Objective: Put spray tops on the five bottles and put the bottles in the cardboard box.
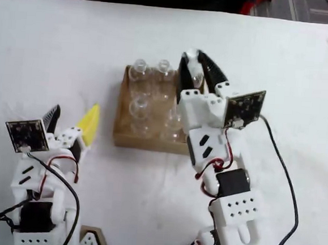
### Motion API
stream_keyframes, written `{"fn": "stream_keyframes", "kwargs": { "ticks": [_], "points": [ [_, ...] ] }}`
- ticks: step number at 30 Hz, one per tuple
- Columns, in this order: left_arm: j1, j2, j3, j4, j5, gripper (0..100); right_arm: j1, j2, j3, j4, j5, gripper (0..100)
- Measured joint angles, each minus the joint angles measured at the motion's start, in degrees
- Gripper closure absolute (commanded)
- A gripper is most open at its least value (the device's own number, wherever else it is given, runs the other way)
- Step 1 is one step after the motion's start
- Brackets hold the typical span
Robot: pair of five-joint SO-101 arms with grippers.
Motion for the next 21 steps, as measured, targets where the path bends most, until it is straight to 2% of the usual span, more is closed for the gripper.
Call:
{"fn": "stream_keyframes", "kwargs": {
  "ticks": [21],
  "points": [
    [0.0, 0.0, 0.0, 0.0, 0.0, 70, -0.2, 0.0, 10.0, 0.0, 0.0, 97.9]
  ]
}}
